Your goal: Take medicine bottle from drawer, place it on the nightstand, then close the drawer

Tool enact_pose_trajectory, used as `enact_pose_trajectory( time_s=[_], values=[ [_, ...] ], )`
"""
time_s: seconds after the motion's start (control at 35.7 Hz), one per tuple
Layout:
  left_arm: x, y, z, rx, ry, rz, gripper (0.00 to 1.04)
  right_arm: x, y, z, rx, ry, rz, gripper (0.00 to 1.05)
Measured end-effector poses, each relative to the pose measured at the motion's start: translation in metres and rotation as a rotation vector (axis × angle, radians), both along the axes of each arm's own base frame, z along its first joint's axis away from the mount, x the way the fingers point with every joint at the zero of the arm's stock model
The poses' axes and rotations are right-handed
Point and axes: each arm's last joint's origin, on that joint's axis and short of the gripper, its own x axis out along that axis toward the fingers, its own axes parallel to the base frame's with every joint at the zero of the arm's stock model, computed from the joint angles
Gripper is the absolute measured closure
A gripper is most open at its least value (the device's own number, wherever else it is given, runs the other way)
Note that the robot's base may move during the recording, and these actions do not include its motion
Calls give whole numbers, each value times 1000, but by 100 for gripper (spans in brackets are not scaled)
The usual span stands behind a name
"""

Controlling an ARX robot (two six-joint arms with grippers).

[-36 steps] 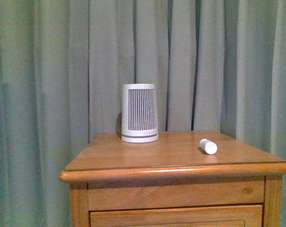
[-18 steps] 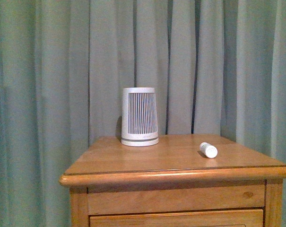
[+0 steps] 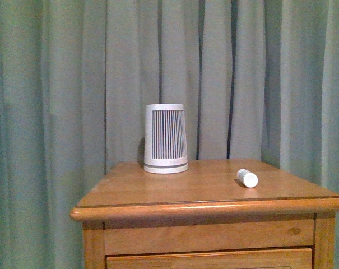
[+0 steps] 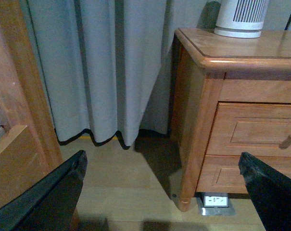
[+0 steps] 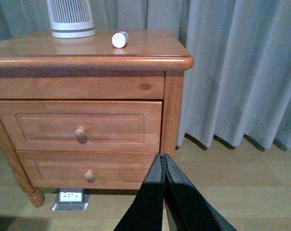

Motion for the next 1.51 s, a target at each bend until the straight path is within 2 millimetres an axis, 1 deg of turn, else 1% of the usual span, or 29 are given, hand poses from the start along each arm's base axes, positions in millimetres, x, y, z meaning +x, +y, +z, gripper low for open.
enact_pose_trajectory(
  time_s=[0.14,0.31,0.39,0.48,0.5,0.56,0.7,0.78,1.51],
  values=[
    [0,0,0,0,0,0,7,0,0,0,-1,0,0,101],
    [0,0,0,0,0,0,7,0,0,0,-2,0,0,68],
    [0,0,0,0,0,0,7,0,0,0,-2,0,0,56],
    [0,0,0,0,0,0,7,0,0,0,-2,0,0,41],
    [0,0,0,0,0,0,7,0,0,0,-2,0,0,34],
    [0,0,0,0,0,0,7,0,0,0,-2,0,0,28],
    [0,0,0,0,0,0,7,0,0,0,-2,0,0,6],
    [0,0,0,0,0,0,7,0,0,0,-2,0,0,7],
    [0,0,0,0,0,0,7,0,0,0,-2,0,0,7]
  ],
)
